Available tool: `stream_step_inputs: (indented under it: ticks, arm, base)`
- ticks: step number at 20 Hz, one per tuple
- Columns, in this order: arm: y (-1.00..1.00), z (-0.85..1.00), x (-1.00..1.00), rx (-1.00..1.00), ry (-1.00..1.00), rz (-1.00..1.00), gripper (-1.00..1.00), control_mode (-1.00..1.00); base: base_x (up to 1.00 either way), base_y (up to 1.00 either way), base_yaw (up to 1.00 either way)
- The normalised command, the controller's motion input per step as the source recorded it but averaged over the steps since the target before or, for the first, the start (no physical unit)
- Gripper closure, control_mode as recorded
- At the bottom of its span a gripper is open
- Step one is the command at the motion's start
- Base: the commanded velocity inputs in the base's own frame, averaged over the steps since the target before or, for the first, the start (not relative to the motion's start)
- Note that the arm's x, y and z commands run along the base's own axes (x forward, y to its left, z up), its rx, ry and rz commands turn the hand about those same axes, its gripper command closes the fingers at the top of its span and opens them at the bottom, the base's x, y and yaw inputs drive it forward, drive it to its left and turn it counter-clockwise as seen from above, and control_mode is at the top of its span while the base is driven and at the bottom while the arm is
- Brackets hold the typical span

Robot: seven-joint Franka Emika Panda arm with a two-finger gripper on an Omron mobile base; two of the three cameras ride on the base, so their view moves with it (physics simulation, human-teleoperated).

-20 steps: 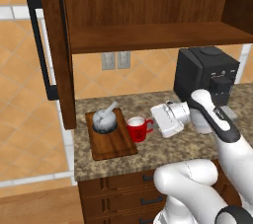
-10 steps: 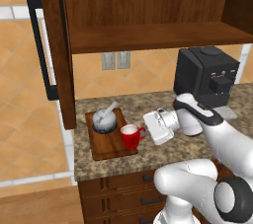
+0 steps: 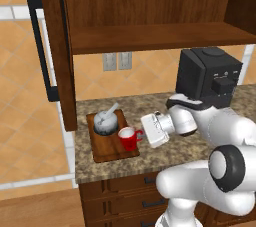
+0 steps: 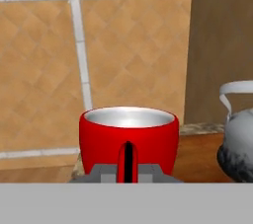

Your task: Pick the kettle from the counter and place it on the tray. Then pick the mug from the cabinet and place it on the tray. Then close the cabinet doors.

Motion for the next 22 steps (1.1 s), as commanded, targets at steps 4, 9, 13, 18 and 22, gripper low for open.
stream_step_inputs:
  ticks: [4,9,13,18,22]
  arm:
    - [0.05,-0.18,0.20,0.00,-0.01,0.00,1.00,-1.00]
    - [0.16,-0.14,0.21,0.00,-0.05,0.00,1.00,-1.00]
    - [0.23,-0.15,0.21,0.00,-0.07,0.00,1.00,-1.00]
    - [0.29,-0.22,0.19,0.00,-0.01,0.00,1.00,-1.00]
    - [0.20,-0.22,0.28,0.02,0.00,0.00,1.00,-1.00]
  base:
    - [0.00,0.00,0.00]
    - [0.00,0.00,0.00]
    - [0.00,0.00,0.00]
    - [0.00,0.00,0.00]
    - [0.00,0.00,0.00]
